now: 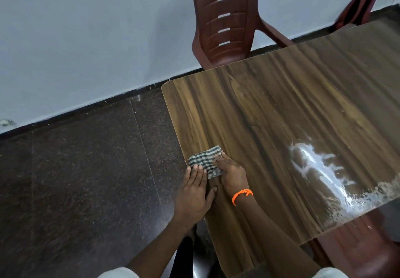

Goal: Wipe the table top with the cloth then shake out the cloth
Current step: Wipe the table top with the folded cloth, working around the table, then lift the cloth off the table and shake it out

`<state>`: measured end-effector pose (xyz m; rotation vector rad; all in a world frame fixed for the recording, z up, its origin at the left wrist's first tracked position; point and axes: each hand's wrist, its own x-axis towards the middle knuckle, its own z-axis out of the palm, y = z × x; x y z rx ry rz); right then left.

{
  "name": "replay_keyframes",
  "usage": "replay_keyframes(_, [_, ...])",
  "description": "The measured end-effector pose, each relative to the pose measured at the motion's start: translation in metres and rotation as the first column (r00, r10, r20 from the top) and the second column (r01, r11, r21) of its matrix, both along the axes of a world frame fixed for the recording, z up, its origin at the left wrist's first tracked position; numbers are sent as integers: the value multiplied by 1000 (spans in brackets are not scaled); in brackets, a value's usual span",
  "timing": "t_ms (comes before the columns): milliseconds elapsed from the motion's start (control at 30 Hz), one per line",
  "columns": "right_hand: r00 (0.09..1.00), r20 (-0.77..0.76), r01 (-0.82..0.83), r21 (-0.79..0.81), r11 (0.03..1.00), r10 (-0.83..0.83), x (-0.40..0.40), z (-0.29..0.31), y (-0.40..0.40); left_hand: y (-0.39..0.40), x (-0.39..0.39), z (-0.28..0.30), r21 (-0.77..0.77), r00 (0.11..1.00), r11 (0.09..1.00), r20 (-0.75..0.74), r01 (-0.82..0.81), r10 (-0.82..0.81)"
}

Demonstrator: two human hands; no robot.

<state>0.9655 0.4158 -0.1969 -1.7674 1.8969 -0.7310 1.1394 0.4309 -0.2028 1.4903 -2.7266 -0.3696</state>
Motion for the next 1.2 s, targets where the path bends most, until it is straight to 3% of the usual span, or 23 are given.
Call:
replay_keyframes(367, [999, -25, 37, 67, 997, -36, -1, -2, 131, 112, 1, 4, 47, 999, 998, 12, 39, -40])
replay_keyframes(833, [939, -122, 336, 114, 935, -323, 54, -6, 252, 171, 30, 11, 50, 957, 955, -29, 291, -290])
replay_keyframes(1067, [900, -98, 433, 119, 893, -424, 81, -1, 294, 191, 47, 7, 39, 916, 919, -105, 392, -387])
replay_keyframes(1133, [869, 0, 492, 99, 865, -494, 84, 4, 302, 190, 46, 11, 66, 920, 935, -212, 350, -329])
replay_keyframes(1200, [806, 104, 573, 106, 812, -582, 84, 13, 304, 187, 40, 24, 172, 941, 976, -332, 132, -69])
